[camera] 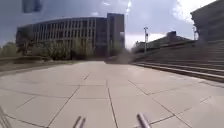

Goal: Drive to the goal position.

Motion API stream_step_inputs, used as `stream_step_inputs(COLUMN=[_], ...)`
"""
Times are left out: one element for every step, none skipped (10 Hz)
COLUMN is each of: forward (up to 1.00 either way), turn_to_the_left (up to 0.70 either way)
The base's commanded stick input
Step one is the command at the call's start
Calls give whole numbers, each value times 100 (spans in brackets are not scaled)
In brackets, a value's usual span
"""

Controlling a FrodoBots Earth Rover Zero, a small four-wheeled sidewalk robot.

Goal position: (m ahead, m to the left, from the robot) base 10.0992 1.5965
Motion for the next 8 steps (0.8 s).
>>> stream_step_inputs(forward=[70,70,70,70,70,70,70,70], turn_to_the_left=[27,8,0,0,0,0,0,0])
